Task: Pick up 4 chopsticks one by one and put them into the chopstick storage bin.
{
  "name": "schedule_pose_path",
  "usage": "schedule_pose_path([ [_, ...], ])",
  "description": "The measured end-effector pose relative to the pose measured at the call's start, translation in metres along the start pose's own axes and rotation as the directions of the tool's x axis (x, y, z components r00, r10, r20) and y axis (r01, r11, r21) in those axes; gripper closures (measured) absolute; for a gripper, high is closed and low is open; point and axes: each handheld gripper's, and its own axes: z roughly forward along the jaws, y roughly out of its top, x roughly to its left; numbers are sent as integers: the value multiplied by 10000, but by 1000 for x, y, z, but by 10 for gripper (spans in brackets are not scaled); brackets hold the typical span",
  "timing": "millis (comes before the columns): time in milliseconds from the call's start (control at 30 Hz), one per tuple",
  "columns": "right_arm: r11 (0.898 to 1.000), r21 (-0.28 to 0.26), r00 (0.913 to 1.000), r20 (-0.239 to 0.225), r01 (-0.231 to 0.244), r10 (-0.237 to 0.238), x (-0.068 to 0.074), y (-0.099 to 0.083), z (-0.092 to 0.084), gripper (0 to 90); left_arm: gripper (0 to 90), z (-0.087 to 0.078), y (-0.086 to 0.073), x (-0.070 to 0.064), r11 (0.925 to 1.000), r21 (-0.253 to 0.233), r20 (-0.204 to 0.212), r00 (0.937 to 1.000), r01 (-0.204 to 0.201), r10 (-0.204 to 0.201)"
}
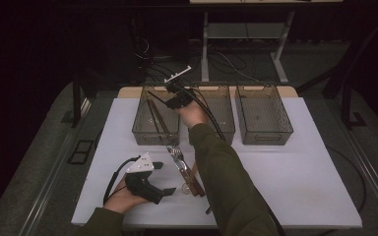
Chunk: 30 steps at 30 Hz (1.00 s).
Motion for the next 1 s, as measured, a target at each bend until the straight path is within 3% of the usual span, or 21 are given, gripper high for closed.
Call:
schedule_pose_path([
  [333, 9974, 578, 9981, 461, -437, 411, 3, 12, 34, 852, 0, 0, 0, 0, 10000, -66, 15, 10000, -26, 26],
  [567, 9961, 741, 9986, 243, -489, 472, 11, 14, 52, 851, 0, 0, 0, 1, 10000, -62, 62, 10000, -2, 3],
  [767, 9962, 734, 9989, 116, -461, 454, 11, 15, 53, 835, 0, 0, 0, 1, 10000, -73, 84, 10000, 23, -22],
  [1000, 9970, 549, 9985, 107, -541, 536, 9, 18, 42, 707, 0, 0, 1, 1, 10000, -59, 60, 10000, -42, 42],
])
